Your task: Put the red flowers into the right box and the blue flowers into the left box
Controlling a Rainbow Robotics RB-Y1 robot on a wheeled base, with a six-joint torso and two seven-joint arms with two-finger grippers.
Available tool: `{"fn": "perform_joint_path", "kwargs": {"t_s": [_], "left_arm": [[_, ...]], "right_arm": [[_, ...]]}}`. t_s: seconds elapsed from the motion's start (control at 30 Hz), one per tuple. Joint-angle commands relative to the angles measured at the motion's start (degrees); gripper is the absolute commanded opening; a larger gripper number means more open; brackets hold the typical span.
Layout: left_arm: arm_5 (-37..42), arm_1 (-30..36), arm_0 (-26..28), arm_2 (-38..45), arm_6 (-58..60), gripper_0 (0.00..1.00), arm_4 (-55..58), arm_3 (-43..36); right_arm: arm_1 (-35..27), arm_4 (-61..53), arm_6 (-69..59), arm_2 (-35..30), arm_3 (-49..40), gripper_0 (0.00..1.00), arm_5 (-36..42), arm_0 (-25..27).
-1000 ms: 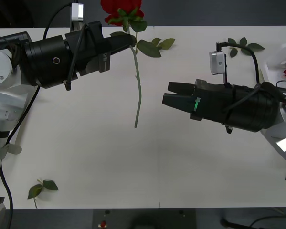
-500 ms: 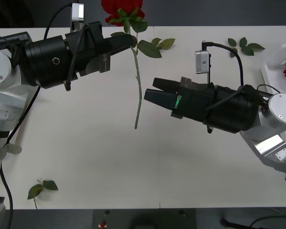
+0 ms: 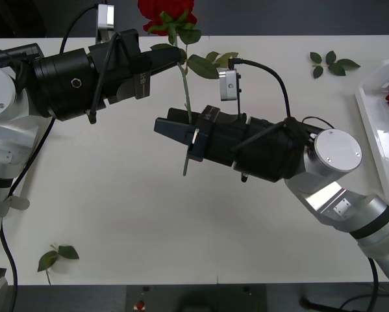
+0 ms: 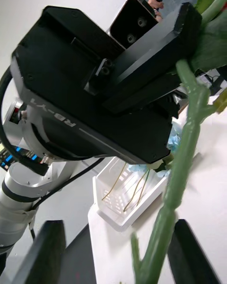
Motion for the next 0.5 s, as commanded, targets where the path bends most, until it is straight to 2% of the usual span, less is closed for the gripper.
{"fn": "perform_joint_path", "kwargs": {"t_s": [0.03,0.07,0.1,0.13,0.5], "left_arm": [[0.3,-0.1,-0.7,0.3,-3.2,0.00,0.4,-2.1],[0.3,-0.1,-0.7,0.3,-3.2,0.00,0.4,-2.1],[0.3,-0.1,-0.7,0.3,-3.2,0.00,0.4,-2.1],[0.3,-0.1,-0.7,0.3,-3.2,0.00,0.4,-2.1],[0.3,-0.1,-0.7,0.3,-3.2,0.00,0.4,-2.1]], "right_arm": [[1.7,0.1,-1.5,-0.5,1.9,0.19,0.1,-2.8],[1.9,0.0,-1.6,-0.5,2.3,0.13,0.0,-3.1],[2.0,0.1,-1.8,-0.5,3.0,0.02,0.1,-3.6],[2.1,0.1,-2.0,-0.5,3.4,0.00,0.1,-3.8],[1.7,0.0,-3.2,-0.5,3.8,0.00,0.3,-4.5]]}}
